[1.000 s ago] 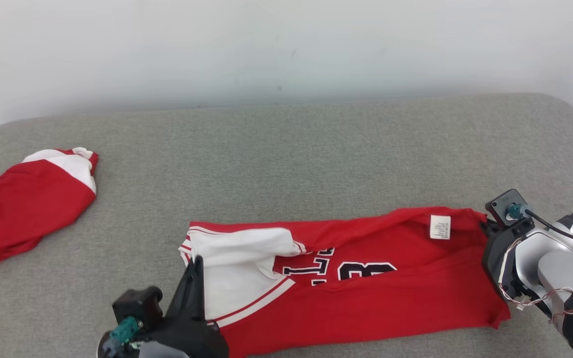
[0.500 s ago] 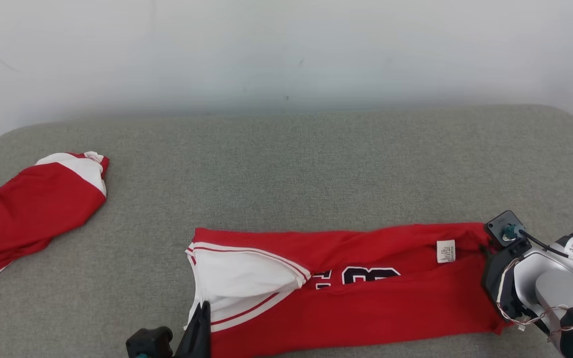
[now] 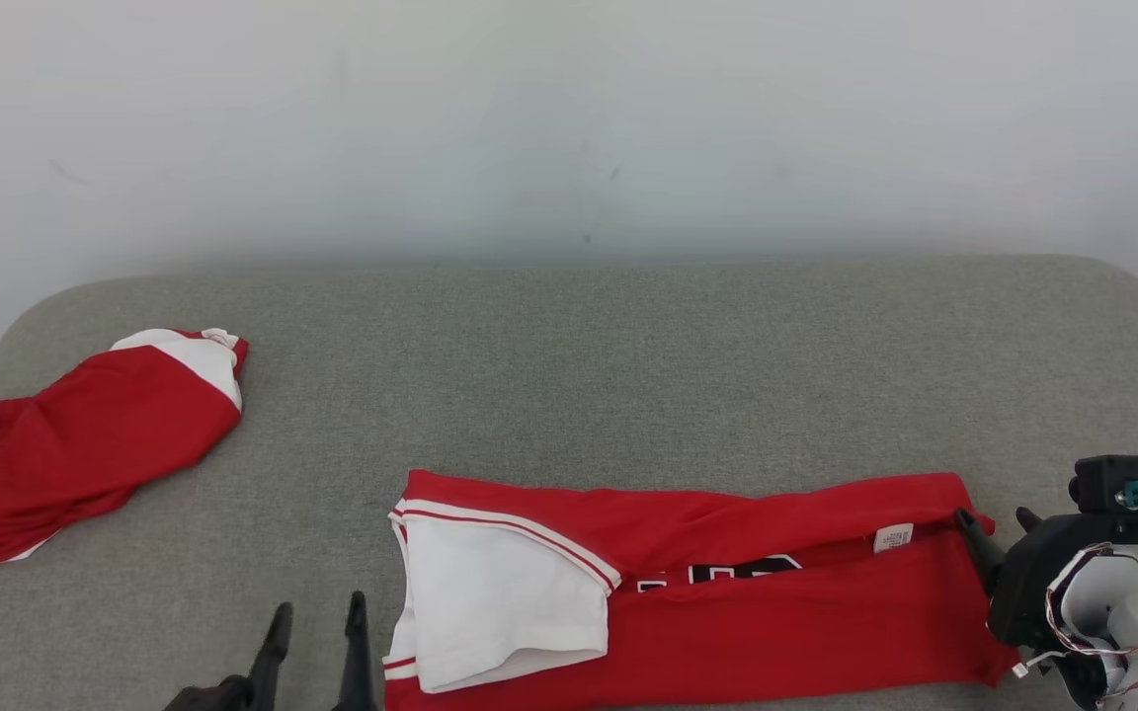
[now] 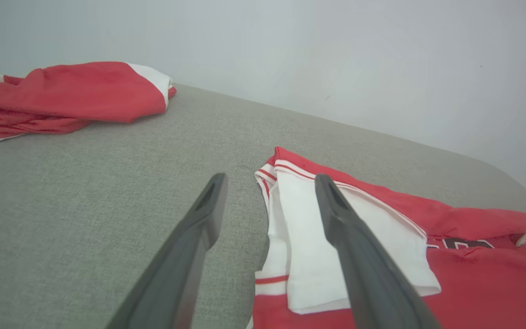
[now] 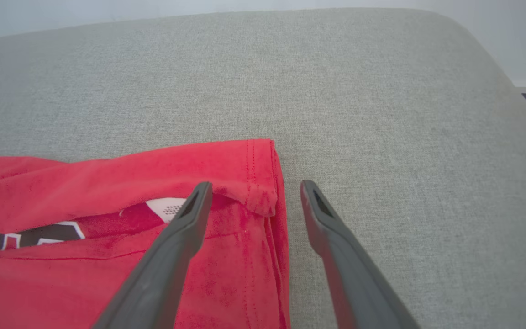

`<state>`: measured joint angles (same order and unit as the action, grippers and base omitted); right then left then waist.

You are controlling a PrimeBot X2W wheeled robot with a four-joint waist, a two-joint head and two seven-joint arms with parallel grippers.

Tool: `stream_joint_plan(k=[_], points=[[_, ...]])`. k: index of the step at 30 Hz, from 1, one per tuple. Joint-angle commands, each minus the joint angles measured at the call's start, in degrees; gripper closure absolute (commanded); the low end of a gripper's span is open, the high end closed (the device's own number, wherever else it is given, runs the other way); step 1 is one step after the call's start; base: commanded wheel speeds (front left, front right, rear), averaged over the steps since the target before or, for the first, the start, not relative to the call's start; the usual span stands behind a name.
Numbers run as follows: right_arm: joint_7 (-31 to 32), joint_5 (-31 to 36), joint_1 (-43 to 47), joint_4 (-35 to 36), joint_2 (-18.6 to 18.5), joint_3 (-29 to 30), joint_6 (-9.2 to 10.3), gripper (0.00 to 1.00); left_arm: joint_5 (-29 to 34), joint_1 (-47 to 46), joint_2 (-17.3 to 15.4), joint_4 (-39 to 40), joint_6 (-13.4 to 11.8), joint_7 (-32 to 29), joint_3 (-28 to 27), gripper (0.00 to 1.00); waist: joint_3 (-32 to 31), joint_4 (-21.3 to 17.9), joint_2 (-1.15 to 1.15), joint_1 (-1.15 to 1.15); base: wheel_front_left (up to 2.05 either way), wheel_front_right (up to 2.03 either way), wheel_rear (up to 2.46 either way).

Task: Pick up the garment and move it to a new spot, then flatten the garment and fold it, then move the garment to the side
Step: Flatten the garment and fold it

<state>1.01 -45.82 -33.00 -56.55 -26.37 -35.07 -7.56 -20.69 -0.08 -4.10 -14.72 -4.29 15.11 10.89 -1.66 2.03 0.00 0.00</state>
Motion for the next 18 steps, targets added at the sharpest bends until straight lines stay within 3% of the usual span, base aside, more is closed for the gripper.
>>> stream_joint_plan(k=[1,7,18], points=[[0.3,-2.6,1.6,0.5,0.7,2.6,0.17,0.00,1.7,1.7,0.3,2.5,0.9,0.0,-2.3,0.00,-0.2,0.2,0.00,0.00,0.00,0.00,0.00],[0.8,-5.8,2.5,0.0,2.1,7.9,0.17,0.00,5.1,3.0,0.9,6.4,3.0,0.0,-7.7,0.00,0.2,0.4,0.00,0.00,0.00,0.00,0.00],[0.4,-3.9,-1.6,-7.4,5.6,11.9,0.17,0.00,7.1,0.8,1.2,5.0,5.4,0.0,-10.8,0.00,1.3,1.1,0.00,0.00,0.00,0.00,0.00]])
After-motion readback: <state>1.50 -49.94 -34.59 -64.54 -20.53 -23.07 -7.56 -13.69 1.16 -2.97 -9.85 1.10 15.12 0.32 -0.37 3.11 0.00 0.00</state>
